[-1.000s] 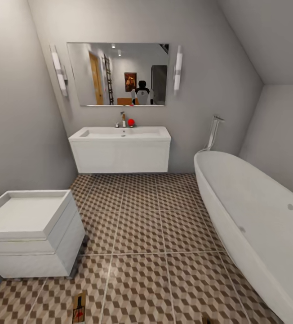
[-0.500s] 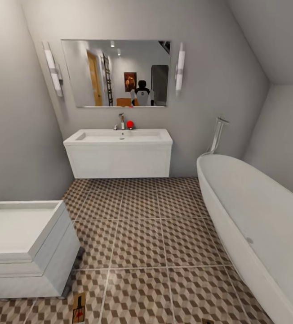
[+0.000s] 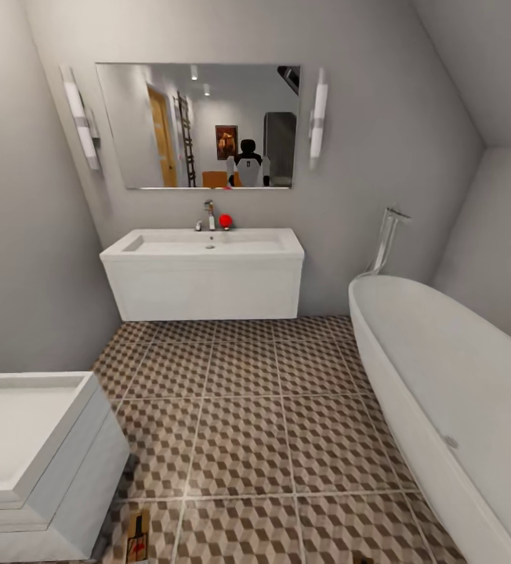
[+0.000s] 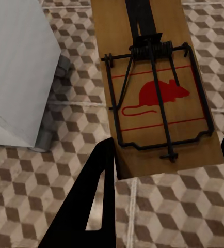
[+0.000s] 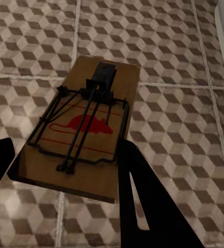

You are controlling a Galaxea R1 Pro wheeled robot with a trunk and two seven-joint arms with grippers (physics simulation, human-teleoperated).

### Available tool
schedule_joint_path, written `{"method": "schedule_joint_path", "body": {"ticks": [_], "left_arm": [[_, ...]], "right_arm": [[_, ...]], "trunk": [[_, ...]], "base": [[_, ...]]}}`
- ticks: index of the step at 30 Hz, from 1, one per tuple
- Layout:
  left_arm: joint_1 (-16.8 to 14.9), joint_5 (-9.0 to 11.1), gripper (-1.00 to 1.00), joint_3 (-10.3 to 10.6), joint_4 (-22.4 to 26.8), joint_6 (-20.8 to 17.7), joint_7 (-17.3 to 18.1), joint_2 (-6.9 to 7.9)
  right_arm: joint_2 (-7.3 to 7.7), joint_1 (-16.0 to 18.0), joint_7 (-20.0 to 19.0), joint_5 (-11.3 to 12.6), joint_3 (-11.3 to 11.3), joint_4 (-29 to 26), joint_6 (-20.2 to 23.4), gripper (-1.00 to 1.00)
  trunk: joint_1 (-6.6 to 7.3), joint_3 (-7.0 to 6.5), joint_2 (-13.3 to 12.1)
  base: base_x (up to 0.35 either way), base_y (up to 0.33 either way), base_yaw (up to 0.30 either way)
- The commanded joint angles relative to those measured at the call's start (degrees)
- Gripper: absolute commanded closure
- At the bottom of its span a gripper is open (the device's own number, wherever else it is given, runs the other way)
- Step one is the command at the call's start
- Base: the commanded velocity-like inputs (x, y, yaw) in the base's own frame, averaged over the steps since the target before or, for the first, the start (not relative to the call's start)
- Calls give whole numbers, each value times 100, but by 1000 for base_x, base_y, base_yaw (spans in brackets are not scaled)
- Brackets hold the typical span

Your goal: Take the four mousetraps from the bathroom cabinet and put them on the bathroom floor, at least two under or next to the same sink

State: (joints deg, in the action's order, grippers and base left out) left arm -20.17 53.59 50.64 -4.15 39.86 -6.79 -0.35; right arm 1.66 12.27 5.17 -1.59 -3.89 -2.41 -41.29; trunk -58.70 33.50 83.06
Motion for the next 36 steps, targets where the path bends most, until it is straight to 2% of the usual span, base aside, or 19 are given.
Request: {"method": "schedule_joint_path", "body": {"ticks": [1, 21, 23, 26, 28, 36], "left_arm": [[-4, -59, 100, 25, -11, 14, -68, -3], [-4, -59, 100, 25, -15, 12, -68, 0], [-4, -59, 100, 25, -14, 12, -68, 0], [-4, -59, 100, 25, -15, 12, -68, 0], [-4, -59, 100, 25, -13, 11, -68, 0], [-4, -59, 100, 25, -13, 13, -68, -4]], "right_arm": [[1, 4, 54, -15, -41, 3, -11, 100], [-1, 4, 44, -12, -41, 3, -11, 100], [-23, 2, 40, -9, -43, 3, -11, 100], [-190, 3, 38, -14, -44, 3, -11, 100], [-249, 3, 32, -15, -42, 3, -11, 100], [-251, 4, 28, -16, -41, 2, -28, 100]], "trunk": [[-3, 5, 2], [-3, 5, 2], [-3, 5, 2], [-3, 5, 2], [-3, 5, 2], [-3, 5, 2]], "base": [[322, 0, 0], [322, 0, 0], [322, 0, 0], [322, 0, 0], [322, 0, 0], [322, 0, 0]]}}
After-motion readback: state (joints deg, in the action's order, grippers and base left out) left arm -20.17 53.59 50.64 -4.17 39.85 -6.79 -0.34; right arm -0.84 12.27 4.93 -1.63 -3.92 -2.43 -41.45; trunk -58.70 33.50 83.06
